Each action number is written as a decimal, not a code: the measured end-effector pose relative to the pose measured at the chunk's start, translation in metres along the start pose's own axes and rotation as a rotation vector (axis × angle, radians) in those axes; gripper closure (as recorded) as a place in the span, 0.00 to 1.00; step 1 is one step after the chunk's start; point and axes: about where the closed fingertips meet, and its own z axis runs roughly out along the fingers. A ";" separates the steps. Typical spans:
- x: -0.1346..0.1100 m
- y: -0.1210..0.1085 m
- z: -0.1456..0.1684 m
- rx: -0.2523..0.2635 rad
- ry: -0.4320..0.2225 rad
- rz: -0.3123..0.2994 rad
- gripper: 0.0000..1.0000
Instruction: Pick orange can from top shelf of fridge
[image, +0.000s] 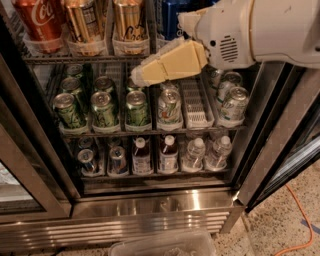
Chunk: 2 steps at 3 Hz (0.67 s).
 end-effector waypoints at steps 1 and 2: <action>-0.004 0.002 0.012 0.013 -0.031 0.015 0.00; -0.014 0.006 0.022 0.013 -0.065 0.013 0.00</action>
Offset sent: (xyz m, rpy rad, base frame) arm 0.0144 0.0353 0.0049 0.1040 -0.0353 -0.0047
